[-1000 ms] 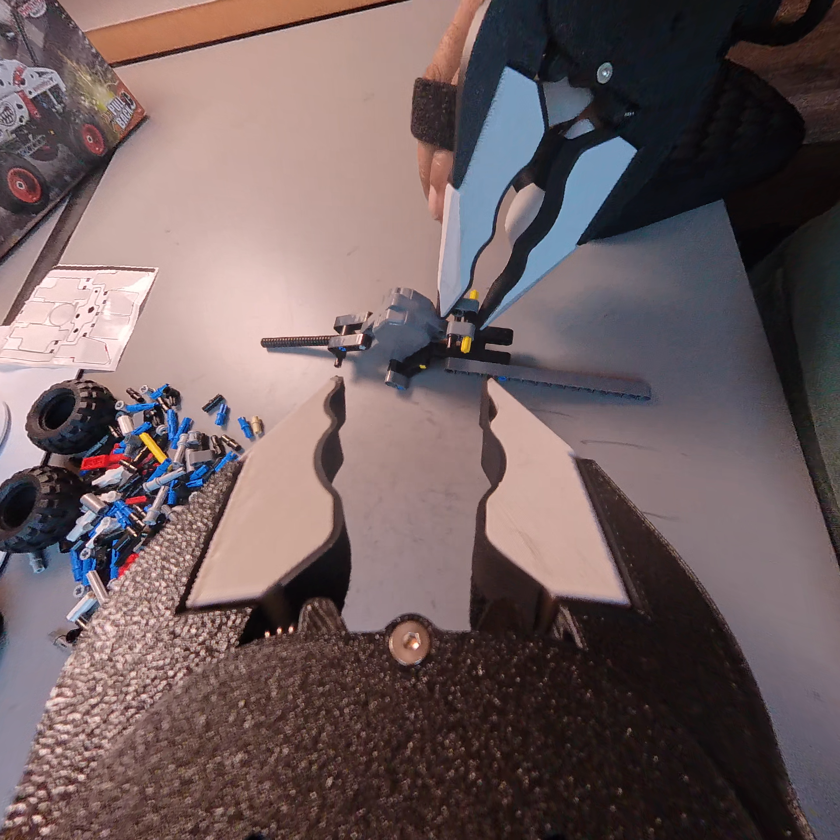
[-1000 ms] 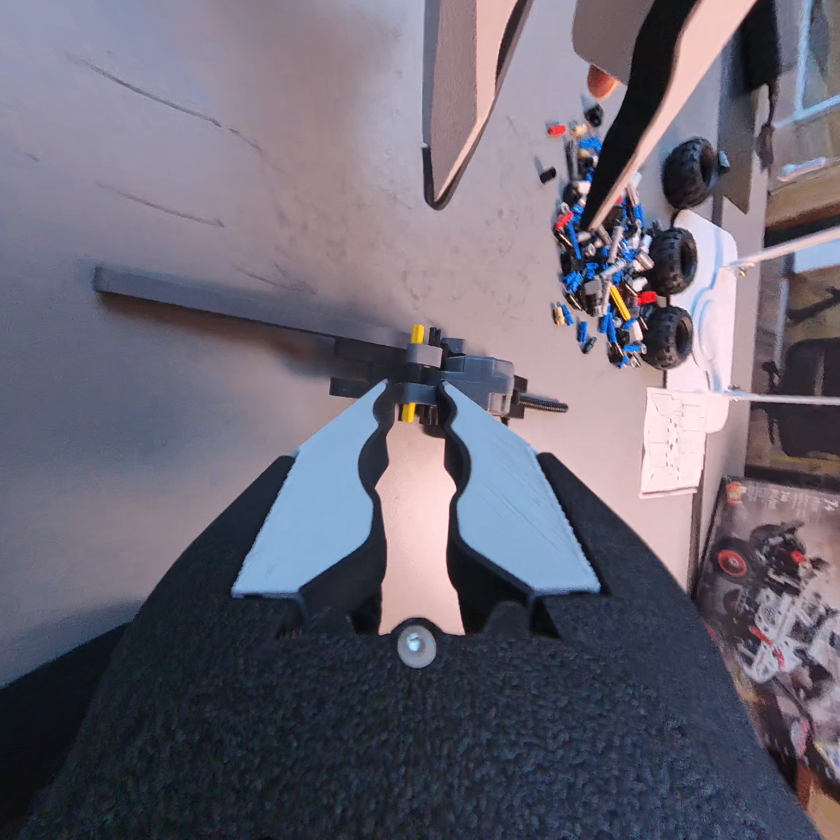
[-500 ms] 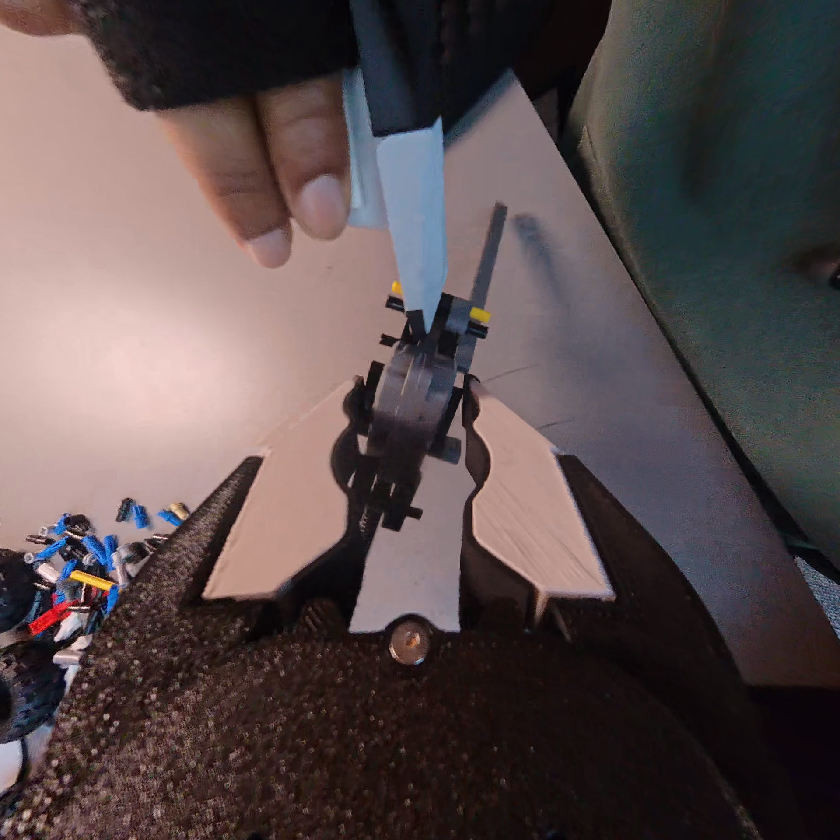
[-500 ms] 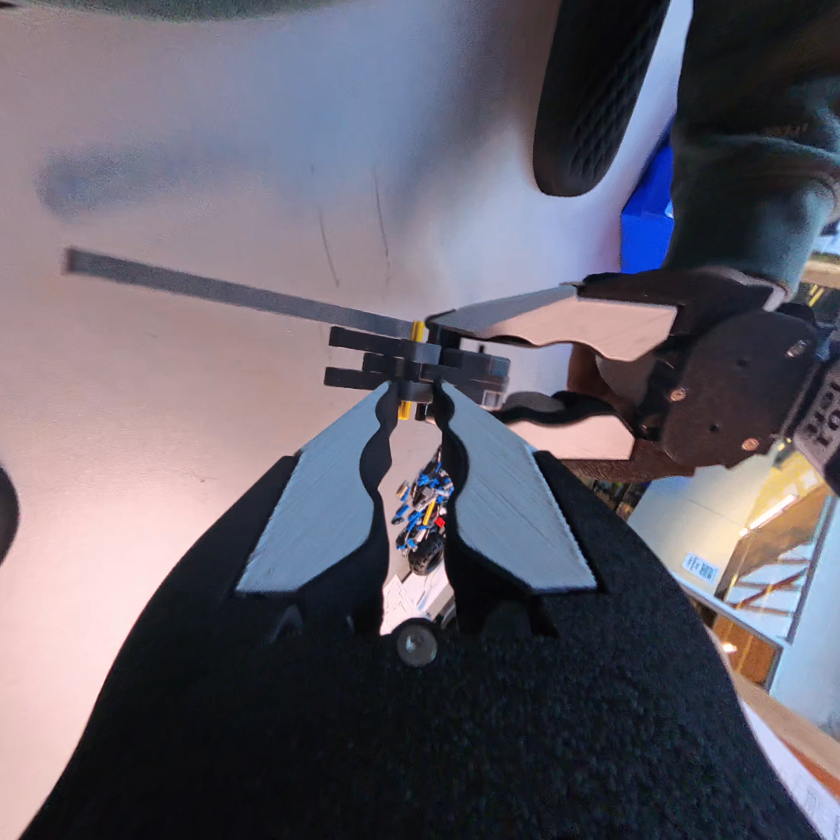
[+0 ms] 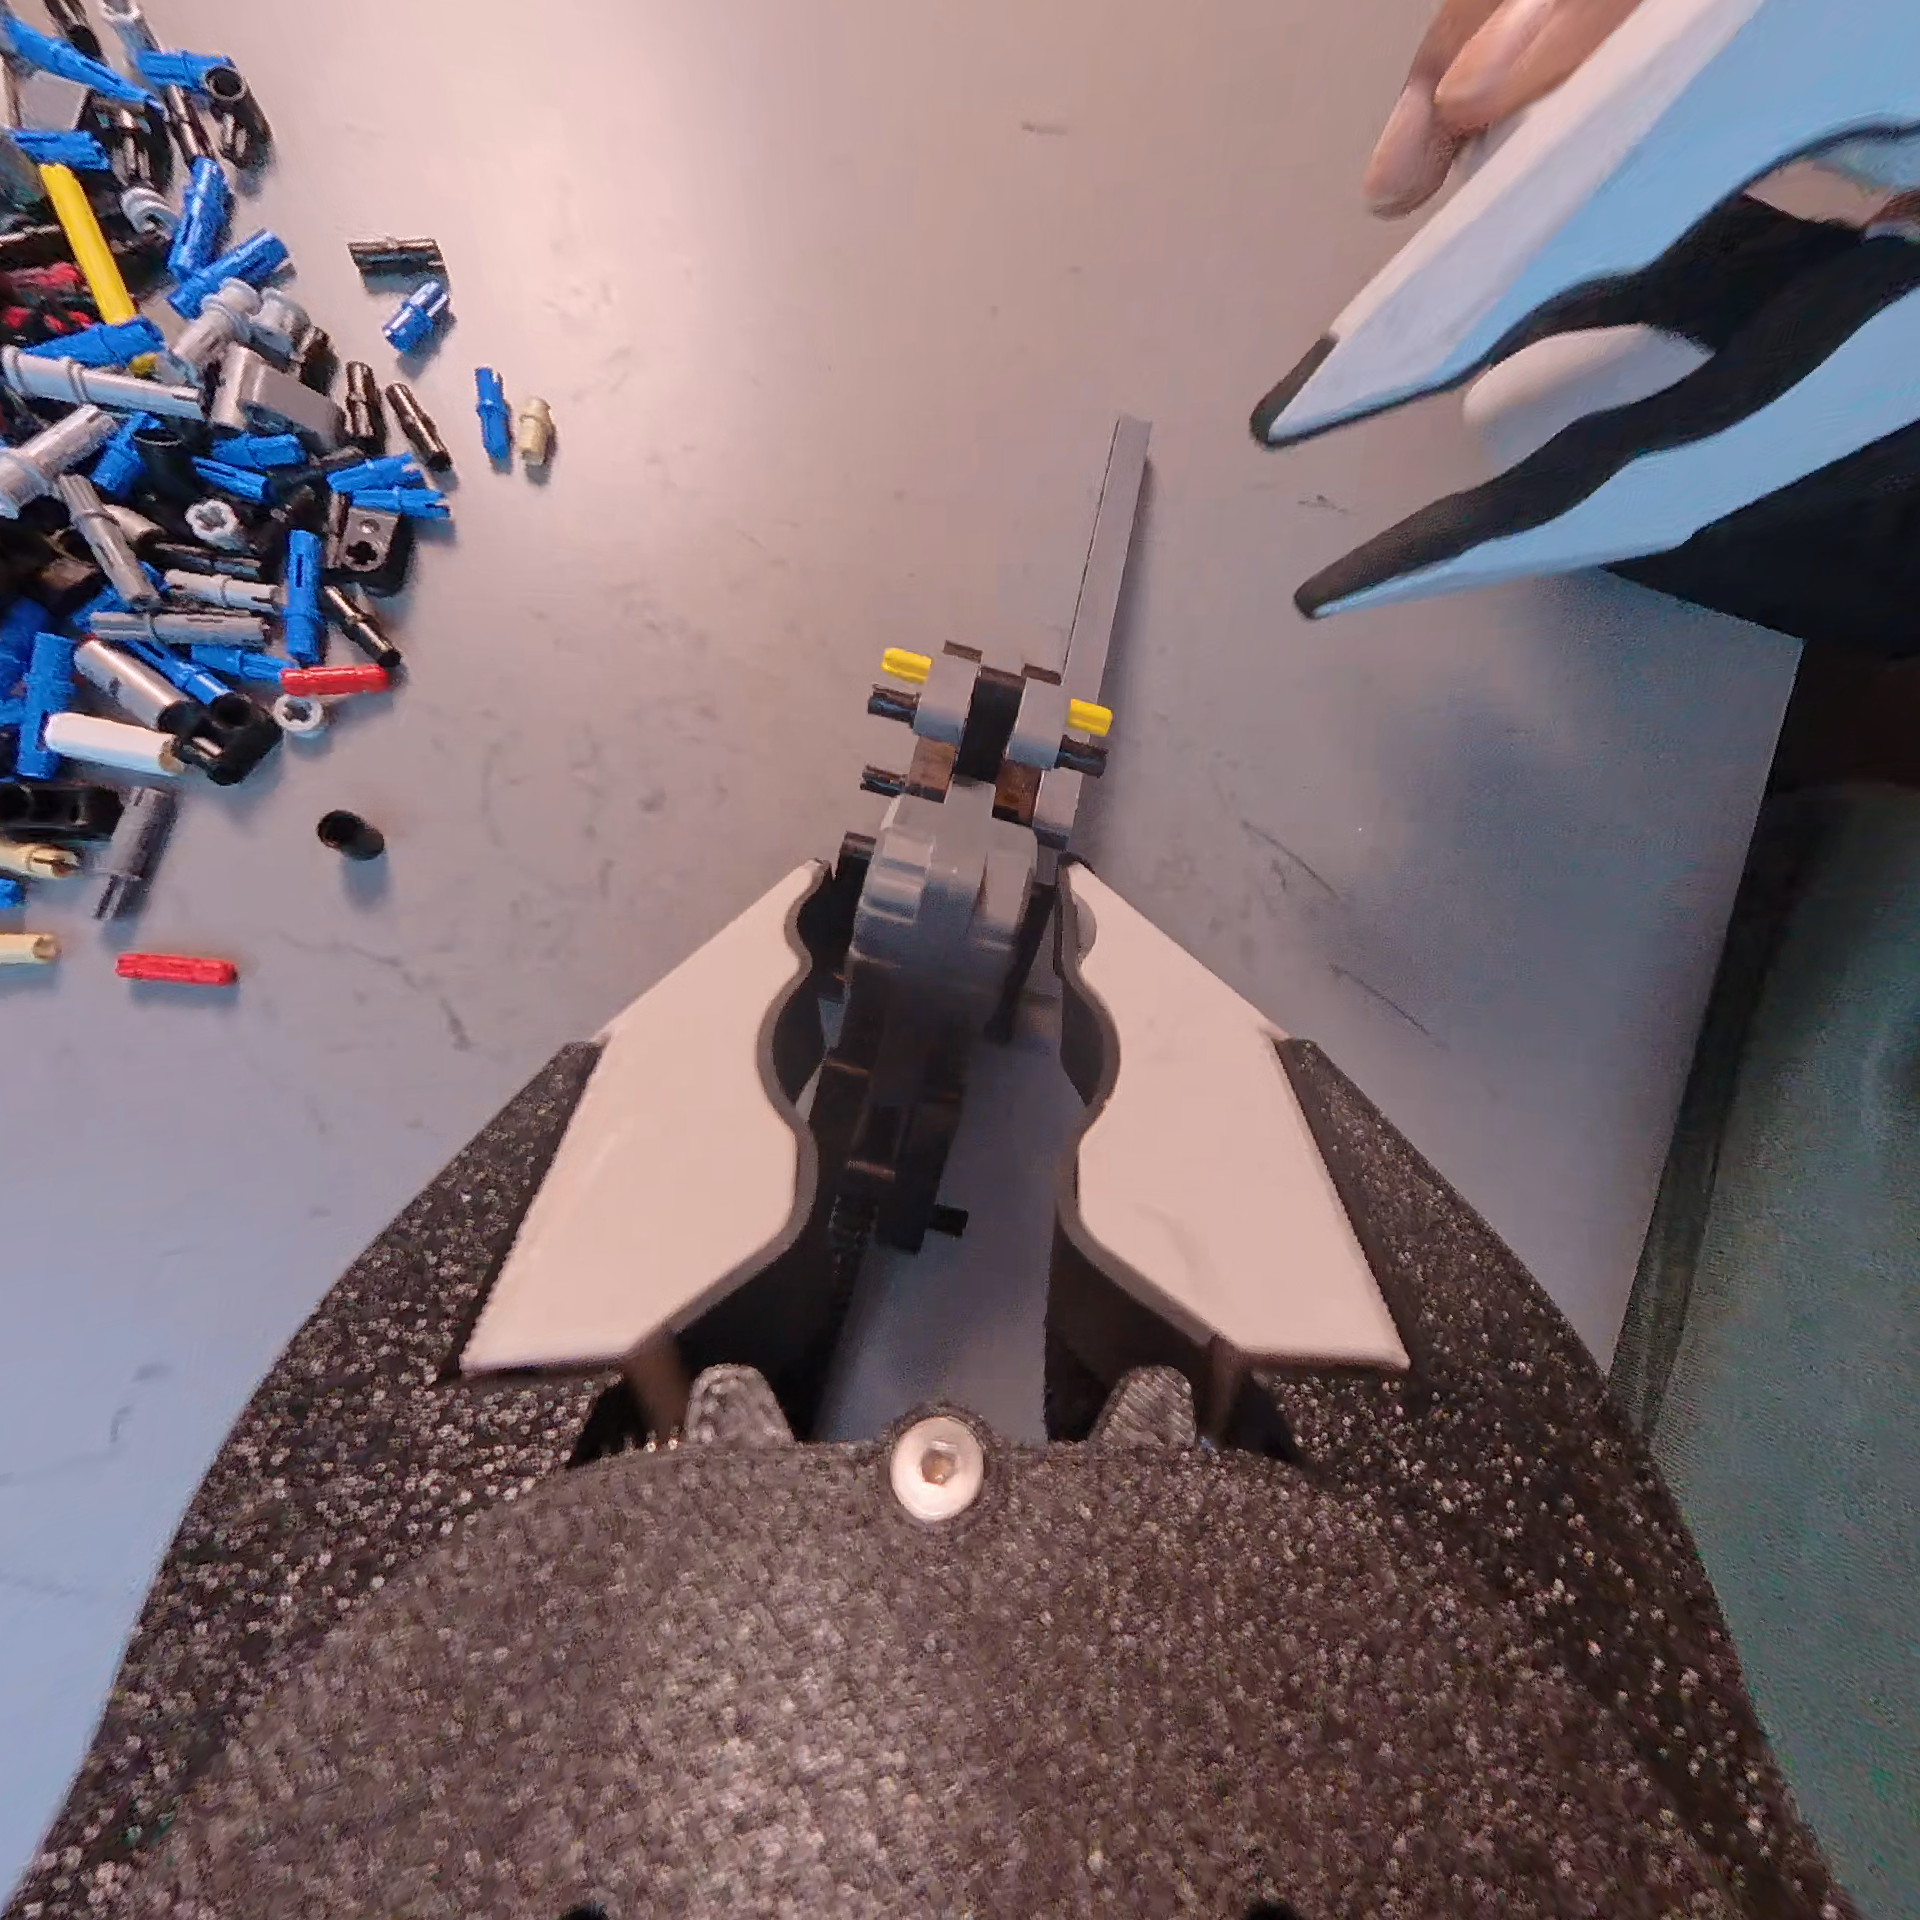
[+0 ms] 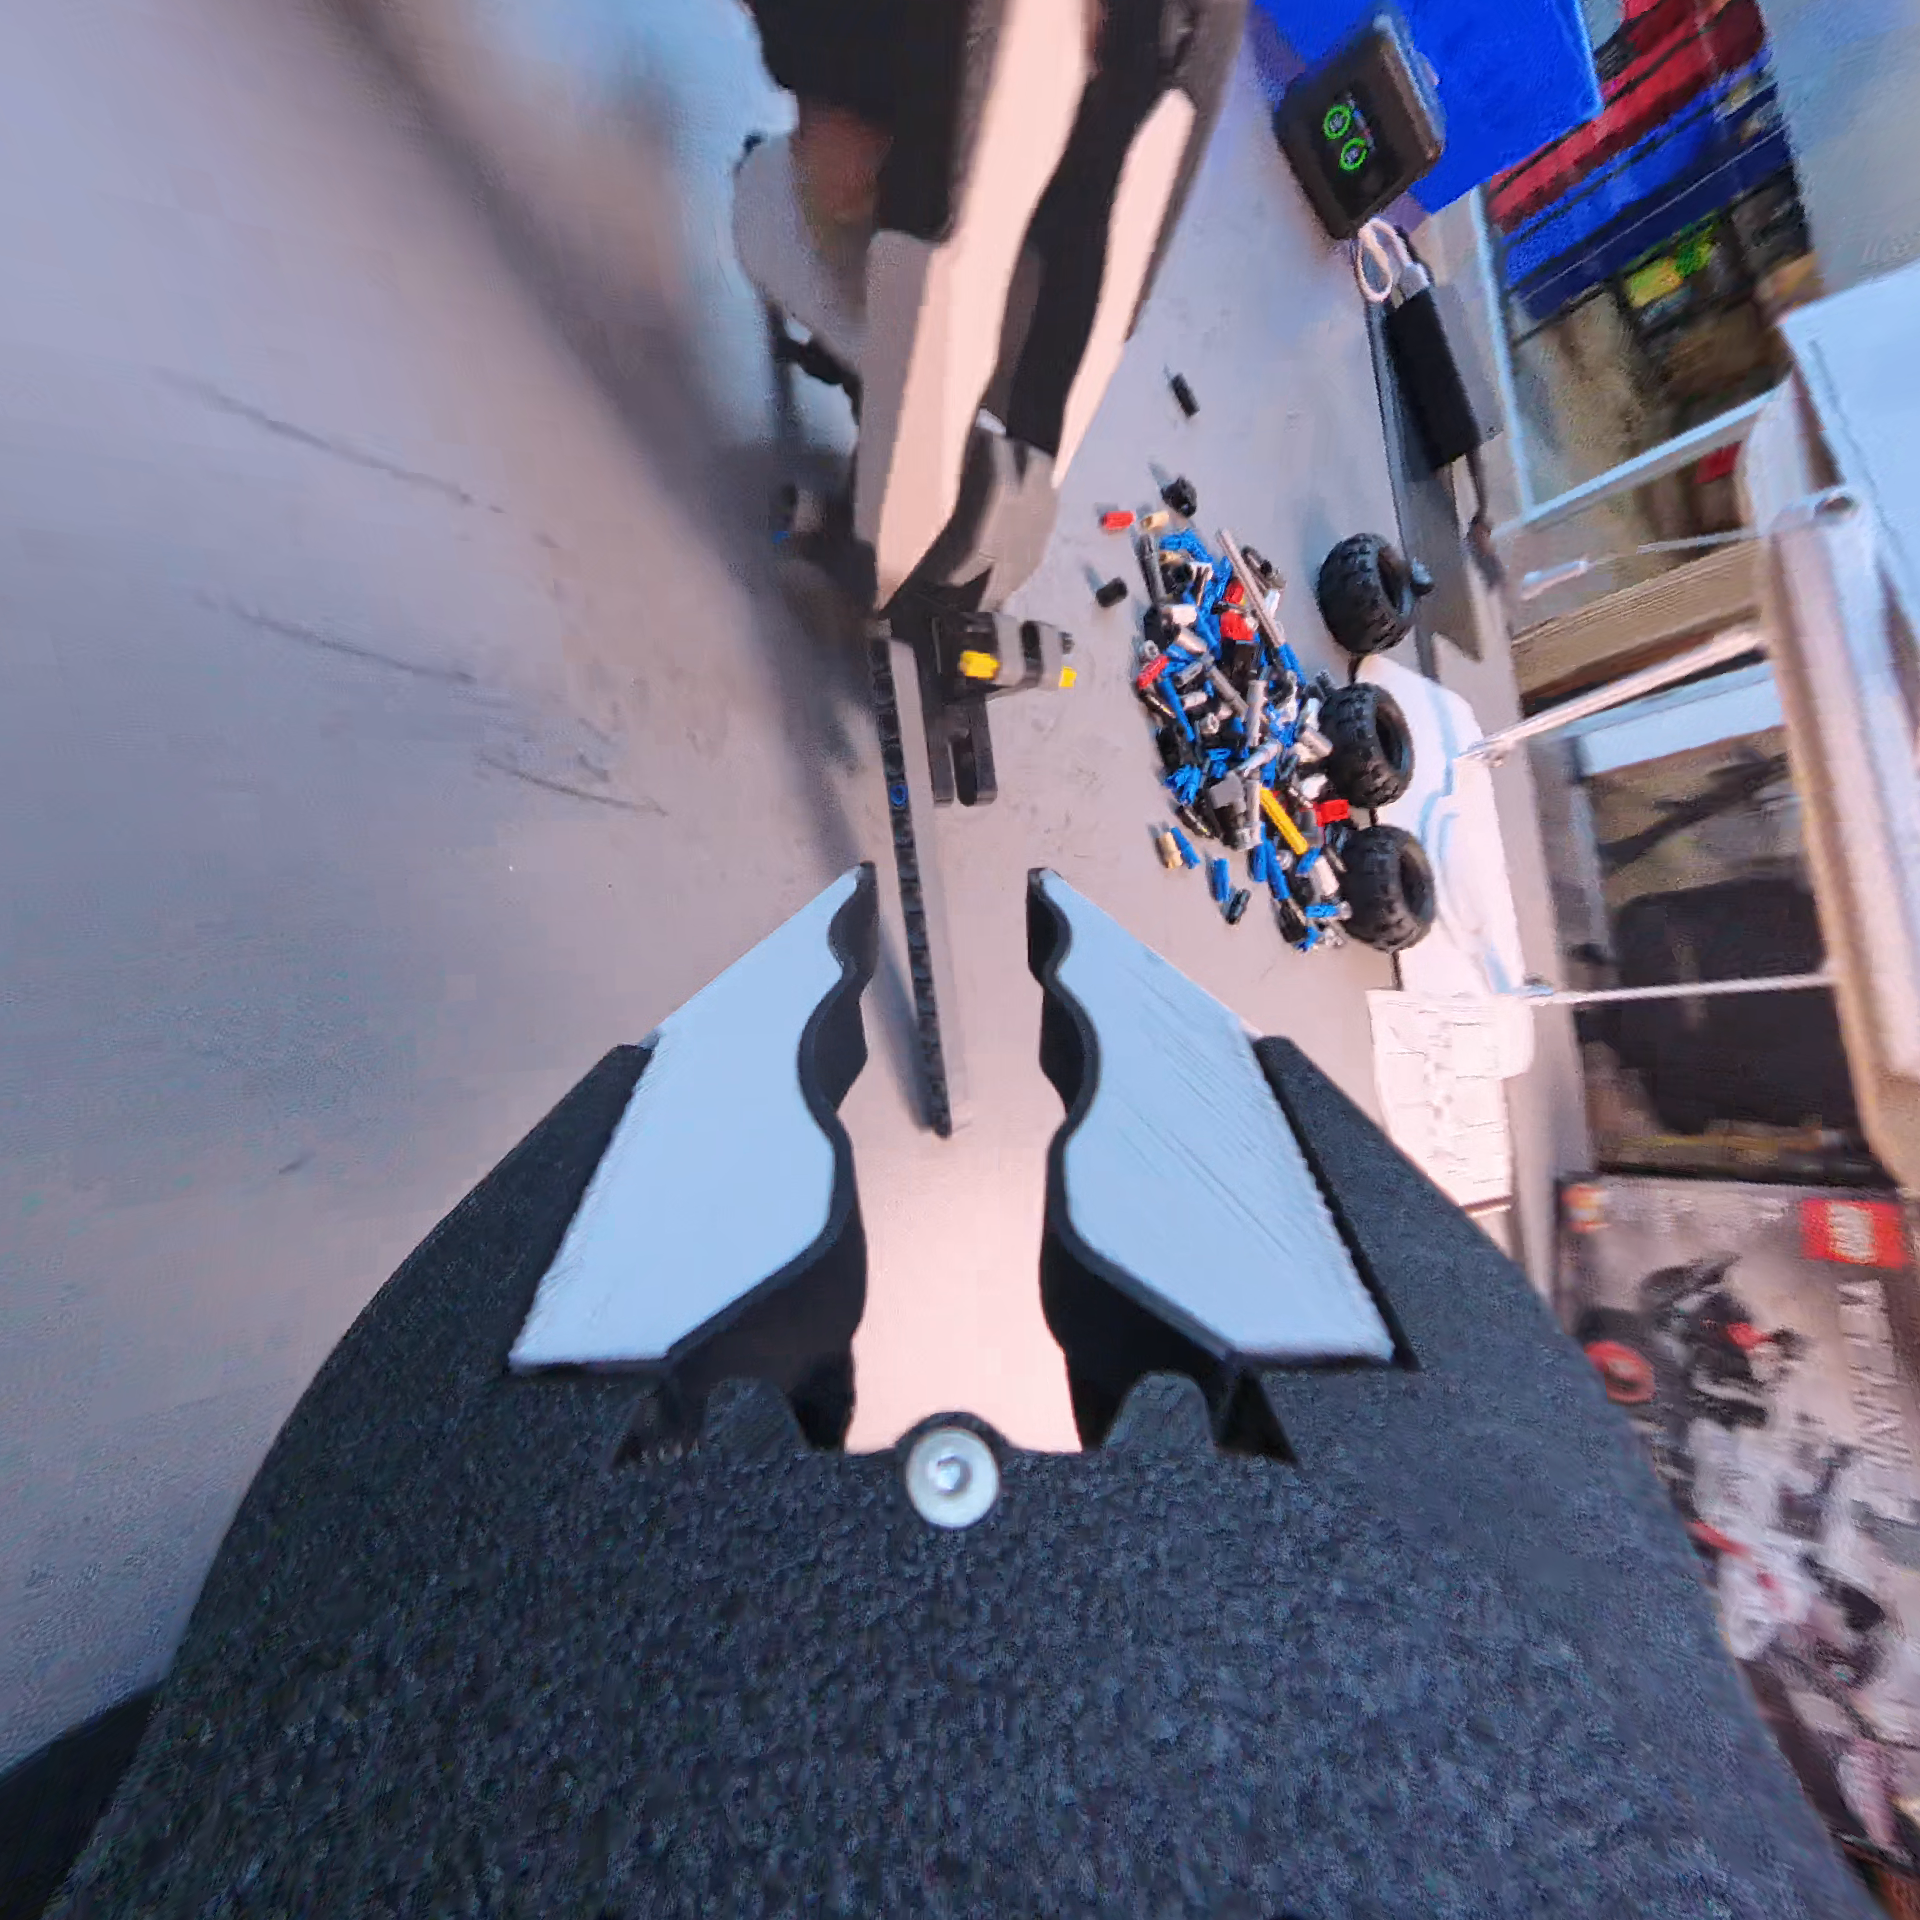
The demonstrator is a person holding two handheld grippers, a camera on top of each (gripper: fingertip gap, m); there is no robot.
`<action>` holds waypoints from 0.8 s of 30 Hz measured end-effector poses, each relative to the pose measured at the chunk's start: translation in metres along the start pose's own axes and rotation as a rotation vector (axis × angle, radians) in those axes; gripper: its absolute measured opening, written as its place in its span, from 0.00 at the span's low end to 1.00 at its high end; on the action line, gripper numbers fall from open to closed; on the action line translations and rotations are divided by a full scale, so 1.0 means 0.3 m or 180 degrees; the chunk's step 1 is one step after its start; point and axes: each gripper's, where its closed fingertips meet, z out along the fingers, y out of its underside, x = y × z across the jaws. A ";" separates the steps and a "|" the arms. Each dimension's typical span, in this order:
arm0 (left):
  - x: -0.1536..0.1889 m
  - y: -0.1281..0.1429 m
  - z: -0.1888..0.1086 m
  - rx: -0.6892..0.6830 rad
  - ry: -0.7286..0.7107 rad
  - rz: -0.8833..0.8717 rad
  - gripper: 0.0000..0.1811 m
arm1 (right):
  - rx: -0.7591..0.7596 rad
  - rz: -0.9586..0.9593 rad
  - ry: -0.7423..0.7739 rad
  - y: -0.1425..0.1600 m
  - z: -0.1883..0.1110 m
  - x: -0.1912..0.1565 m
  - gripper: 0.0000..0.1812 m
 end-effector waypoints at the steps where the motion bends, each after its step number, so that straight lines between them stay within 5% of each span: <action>1: 0.001 -0.002 0.002 -0.0004 -0.0014 0.0006 0.23 | -0.0030 -0.0145 0.0088 0.001 0.023 -0.013 0.15; 12: 0.038 -0.035 -0.001 0.0145 0.0667 -0.0623 0.23 | -0.0055 -0.1051 0.0592 -0.039 0.138 -0.004 0.05; 17: 0.051 -0.068 -0.045 0.0393 0.0932 -0.0472 0.27 | 0.0102 -0.0242 -0.0061 -0.037 0.124 -0.008 0.03; 24: 0.081 -0.130 -0.123 0.0702 0.0168 0.0948 0.30 | -0.0117 0.0962 -0.1053 -0.014 0.109 -0.032 0.03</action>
